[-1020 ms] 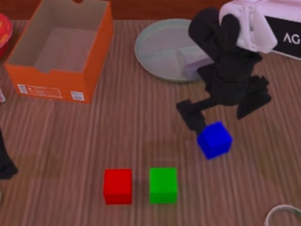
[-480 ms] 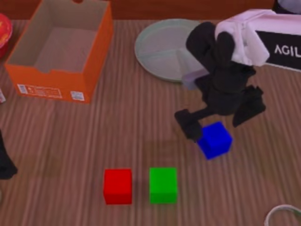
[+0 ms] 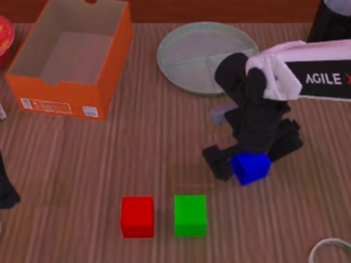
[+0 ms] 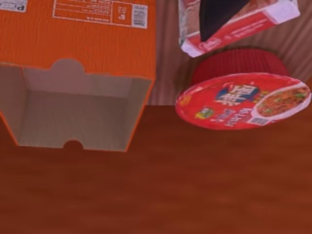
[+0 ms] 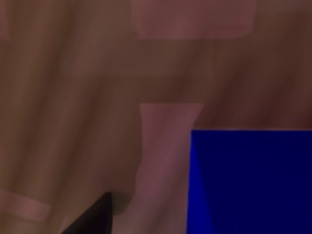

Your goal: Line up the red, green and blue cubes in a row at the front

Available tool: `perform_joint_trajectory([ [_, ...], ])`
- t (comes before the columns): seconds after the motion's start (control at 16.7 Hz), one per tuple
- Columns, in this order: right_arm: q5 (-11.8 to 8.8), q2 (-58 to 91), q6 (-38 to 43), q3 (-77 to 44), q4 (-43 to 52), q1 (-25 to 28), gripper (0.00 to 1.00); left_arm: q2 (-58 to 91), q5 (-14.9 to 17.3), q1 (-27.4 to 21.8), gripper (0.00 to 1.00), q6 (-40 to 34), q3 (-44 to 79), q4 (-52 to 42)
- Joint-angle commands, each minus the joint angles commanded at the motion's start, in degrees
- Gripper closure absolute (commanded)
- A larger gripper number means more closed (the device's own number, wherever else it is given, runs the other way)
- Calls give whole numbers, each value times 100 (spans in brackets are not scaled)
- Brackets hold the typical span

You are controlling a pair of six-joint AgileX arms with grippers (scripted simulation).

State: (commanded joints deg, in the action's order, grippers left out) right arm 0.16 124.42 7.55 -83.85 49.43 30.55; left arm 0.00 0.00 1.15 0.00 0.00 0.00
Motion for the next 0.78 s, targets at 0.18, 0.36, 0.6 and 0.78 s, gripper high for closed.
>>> perform_joint_trajectory([
  [0.18,0,0,0,0,0,0,15,0,0,0,0,0,0,0],
  [0.36,0,0,0,0,0,0,38,0,0,0,0,0,0,0],
  [0.6,0,0,0,0,0,0,68,0,0,0,0,0,0,0],
  [0.78,0,0,0,0,0,0,90,0,0,0,0,0,0,0],
])
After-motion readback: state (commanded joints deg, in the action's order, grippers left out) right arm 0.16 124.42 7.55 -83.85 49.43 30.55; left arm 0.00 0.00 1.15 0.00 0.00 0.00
